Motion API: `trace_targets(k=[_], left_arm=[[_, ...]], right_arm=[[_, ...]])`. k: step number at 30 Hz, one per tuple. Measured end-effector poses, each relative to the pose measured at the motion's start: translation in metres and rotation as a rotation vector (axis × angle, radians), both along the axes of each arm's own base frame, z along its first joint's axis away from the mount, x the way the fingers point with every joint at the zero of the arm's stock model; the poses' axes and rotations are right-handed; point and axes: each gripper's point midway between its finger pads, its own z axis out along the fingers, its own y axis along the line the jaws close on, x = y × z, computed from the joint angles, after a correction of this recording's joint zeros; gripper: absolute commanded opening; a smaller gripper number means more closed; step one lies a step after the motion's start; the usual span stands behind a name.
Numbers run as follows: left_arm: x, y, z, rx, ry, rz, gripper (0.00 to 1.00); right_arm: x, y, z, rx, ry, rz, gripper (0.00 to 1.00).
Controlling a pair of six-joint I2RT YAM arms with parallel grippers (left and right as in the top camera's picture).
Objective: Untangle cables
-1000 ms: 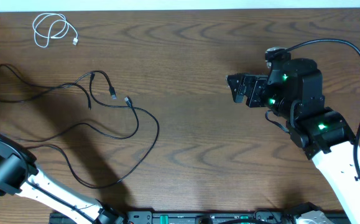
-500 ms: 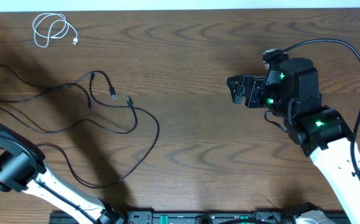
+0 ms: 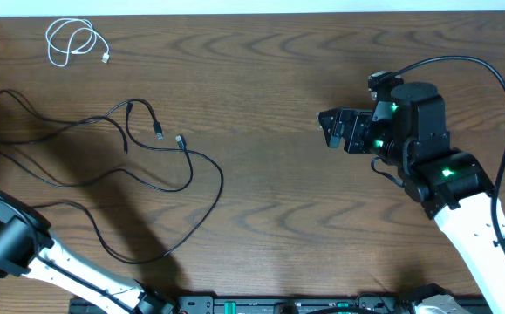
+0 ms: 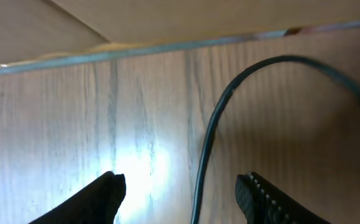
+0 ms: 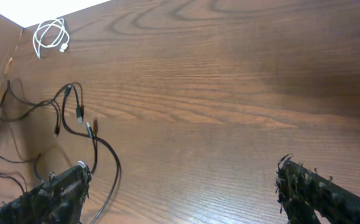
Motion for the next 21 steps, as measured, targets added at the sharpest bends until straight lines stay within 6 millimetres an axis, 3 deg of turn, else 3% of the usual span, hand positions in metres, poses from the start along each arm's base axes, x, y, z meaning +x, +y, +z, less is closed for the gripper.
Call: trace_targets(k=[15, 17, 21], left_arm=[[-0.005, 0.011, -0.056, -0.106, -0.089, 0.015, 0.63], [-0.010, 0.014, -0.057, -0.108, -0.101, 0.026, 0.57], [-0.017, 0.019, -0.058, -0.111, -0.112, 0.049, 0.34]], right_arm=[[0.000, 0.000, 0.001, 0.002, -0.003, -0.001, 0.93], [0.001, 0.000, 0.001, 0.006, 0.000, -0.005, 0.93], [0.001, 0.000, 0.001, 0.009, 0.001, -0.007, 0.93]])
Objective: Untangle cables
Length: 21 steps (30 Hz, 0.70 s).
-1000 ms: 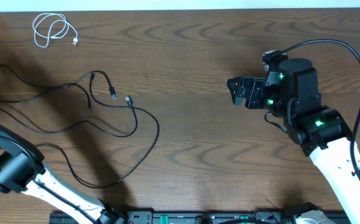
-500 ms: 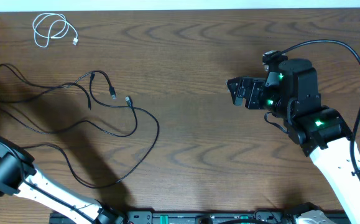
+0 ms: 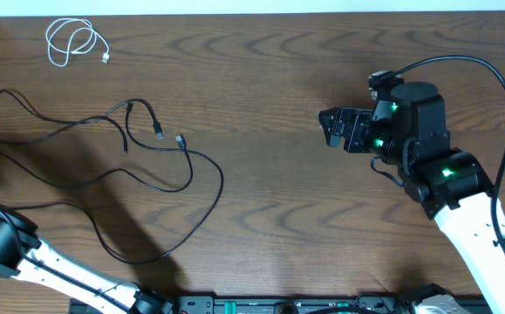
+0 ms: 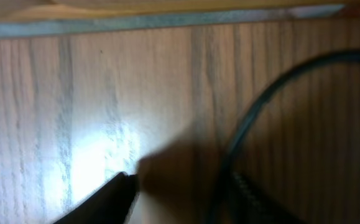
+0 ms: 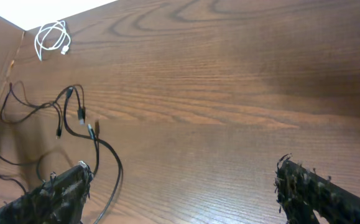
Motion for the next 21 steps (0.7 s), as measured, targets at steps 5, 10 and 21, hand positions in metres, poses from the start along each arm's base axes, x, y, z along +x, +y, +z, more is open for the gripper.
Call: trace_targets(k=[5, 10, 21], left_arm=[[-0.008, 0.003, -0.001, -0.008, -0.007, 0.017, 0.09], [-0.020, 0.004, -0.003, -0.024, 0.012, 0.029, 0.07], [-0.062, 0.012, 0.005, 0.010, 0.157, 0.089, 0.56]], right_arm=[[0.000, 0.000, 0.000, 0.003, 0.000, -0.002, 0.93], [0.000, 0.000, 0.000, 0.003, 0.000, -0.003, 0.93], [0.000, 0.000, 0.000, 0.003, 0.003, -0.003, 0.94]])
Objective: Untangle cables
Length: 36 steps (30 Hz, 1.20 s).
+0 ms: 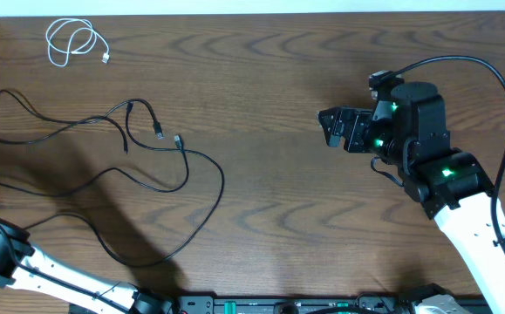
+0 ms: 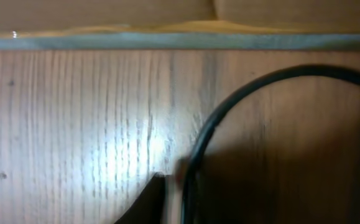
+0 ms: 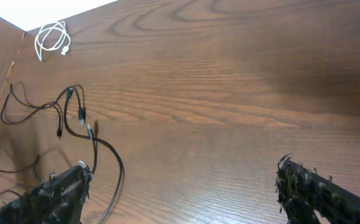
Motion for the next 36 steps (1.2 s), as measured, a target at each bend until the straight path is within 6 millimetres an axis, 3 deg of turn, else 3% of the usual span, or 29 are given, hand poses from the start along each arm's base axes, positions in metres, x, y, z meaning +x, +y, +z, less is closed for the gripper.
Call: trace_targets(k=[2, 7, 13, 16, 18, 20, 23, 27, 28, 31, 36], left_arm=[[0.004, 0.002, 0.005, 0.008, -0.023, -0.008, 0.63], [0.023, 0.004, 0.036, 0.044, -0.146, -0.032, 0.69], [0.064, -0.001, 0.107, 0.104, -0.401, -0.130, 0.69], [0.086, -0.016, 0.149, 0.123, -0.518, -0.205, 0.69], [0.105, -0.040, 0.175, 0.086, -0.608, -0.275, 0.69], [0.128, -0.079, 0.196, -0.002, -0.703, -0.365, 0.69], [0.154, -0.148, 0.205, -0.211, -0.785, -0.472, 0.69], [0.177, -0.248, 0.185, -0.517, -0.733, -0.604, 0.69], [0.181, -0.264, 0.181, -0.555, -0.713, -0.629, 0.69], [0.196, -0.338, 0.150, -0.681, -0.569, -0.799, 0.69], [0.194, -0.403, 0.111, -0.704, -0.323, -0.947, 0.69]], right_arm=[[0.000, 0.000, 0.000, 0.001, 0.000, 0.000, 0.95], [0.000, 0.000, 0.000, 0.002, 0.002, -0.002, 0.96], [0.000, 0.000, 0.000, 0.002, 0.002, -0.002, 0.97], [0.000, 0.000, 0.000, 0.001, 0.003, -0.002, 0.98], [0.000, 0.000, 0.000, 0.002, 0.002, -0.002, 0.98], [0.000, 0.000, 0.000, 0.002, 0.002, -0.002, 0.98], [0.001, 0.000, -0.002, 0.000, 0.007, -0.002, 0.98], [-0.001, 0.000, -0.006, -0.006, 0.025, -0.002, 0.98], [-0.002, -0.001, -0.007, -0.008, 0.032, -0.002, 0.98], [-0.003, -0.001, -0.010, -0.012, 0.041, -0.001, 0.98], [-0.005, -0.002, -0.012, -0.016, 0.052, -0.001, 0.98]])
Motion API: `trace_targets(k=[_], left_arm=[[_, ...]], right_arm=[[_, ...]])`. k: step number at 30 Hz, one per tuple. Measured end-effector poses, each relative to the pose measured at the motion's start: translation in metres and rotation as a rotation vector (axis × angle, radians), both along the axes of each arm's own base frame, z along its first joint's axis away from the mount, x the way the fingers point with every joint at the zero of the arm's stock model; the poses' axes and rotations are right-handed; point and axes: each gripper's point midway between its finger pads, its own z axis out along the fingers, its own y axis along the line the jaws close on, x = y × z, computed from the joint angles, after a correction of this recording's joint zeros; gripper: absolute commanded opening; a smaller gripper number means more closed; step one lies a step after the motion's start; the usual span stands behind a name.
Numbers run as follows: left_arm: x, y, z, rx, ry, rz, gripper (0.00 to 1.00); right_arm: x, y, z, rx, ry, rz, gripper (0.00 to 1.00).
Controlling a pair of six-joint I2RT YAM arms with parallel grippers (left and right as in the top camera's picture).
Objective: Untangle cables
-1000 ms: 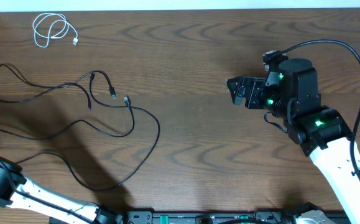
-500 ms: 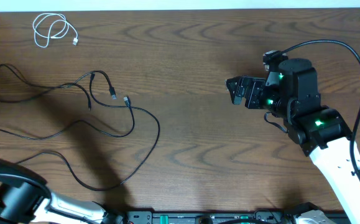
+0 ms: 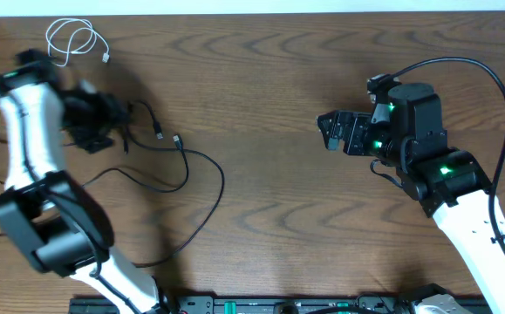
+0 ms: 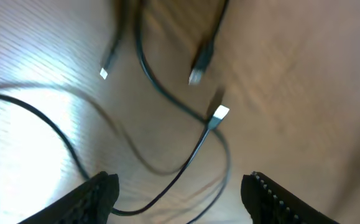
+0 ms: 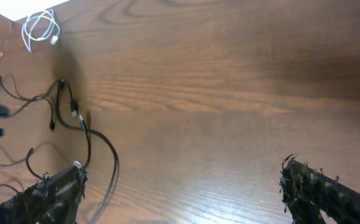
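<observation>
Black cables [image 3: 187,166] lie in loose crossing loops on the left half of the wooden table [image 3: 269,201]. Their plug ends [image 4: 219,114] show close below in the left wrist view. My left gripper [image 3: 104,122] hovers open over the upper part of the tangle, blurred by motion; nothing sits between its fingers [image 4: 99,196]. My right gripper [image 3: 329,129] hangs open at centre right, far from the cables and pointing toward them. In the right wrist view the black cables [image 5: 83,134] lie far left, beyond the open right gripper [image 5: 183,193].
A coiled white cable [image 3: 73,42] lies apart at the far left corner, also in the right wrist view as the white coil [image 5: 40,28]. A cardboard wall borders the table's left edge. The left arm [image 3: 30,157] crosses over the cables' left loops.
My left gripper was low at the table's left edge with its fingers closed in around a black cable. Now it is open above the middle of the tangle. The right arm barely shifted.
My left gripper stood open at the left edge with a black cable between its fingers. Its fingers were then closer together, then closed at the cable, whose left loops shifted slightly. Now it is open over the tangle. The right gripper stayed open throughout.
</observation>
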Motion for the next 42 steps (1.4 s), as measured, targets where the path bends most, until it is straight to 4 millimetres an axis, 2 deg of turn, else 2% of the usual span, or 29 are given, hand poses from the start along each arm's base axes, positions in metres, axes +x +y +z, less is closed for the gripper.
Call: trace_targets(k=[6, 11, 15, 18, 20, 24, 28, 33, 42], left_arm=[[-0.006, -0.034, -0.033, 0.131, 0.103, -0.077, 0.69], [-0.014, -0.045, -0.054, 0.205, 0.160, -0.052, 0.68], [-0.011, -0.046, -0.067, 0.238, 0.150, 0.003, 0.67], [0.003, -0.044, -0.076, 0.254, 0.092, 0.047, 0.67], [0.009, -0.042, -0.082, 0.262, 0.063, 0.066, 0.63], [0.006, -0.042, -0.093, 0.266, 0.059, 0.086, 0.60], [0.005, -0.041, -0.096, 0.269, 0.065, 0.100, 0.57], [0.003, -0.038, -0.099, 0.281, 0.072, 0.141, 0.57], [-0.004, -0.039, -0.120, 0.291, 0.067, 0.173, 0.57]], right_arm=[[-0.002, -0.001, -0.002, -0.004, 0.011, 0.000, 0.98], [-0.002, -0.001, -0.003, -0.005, 0.016, 0.000, 0.98], [-0.003, -0.001, -0.004, -0.006, 0.018, 0.000, 0.98], [-0.003, -0.001, -0.004, -0.006, 0.018, 0.001, 0.98], [-0.003, -0.001, -0.003, -0.006, 0.018, 0.000, 0.98], [-0.003, -0.001, -0.004, -0.007, 0.019, 0.000, 0.98], [-0.003, -0.001, -0.004, -0.007, 0.020, 0.000, 0.98], [-0.003, -0.001, -0.004, -0.007, 0.020, 0.001, 0.98], [-0.003, -0.001, -0.004, -0.009, 0.018, 0.003, 0.98]])
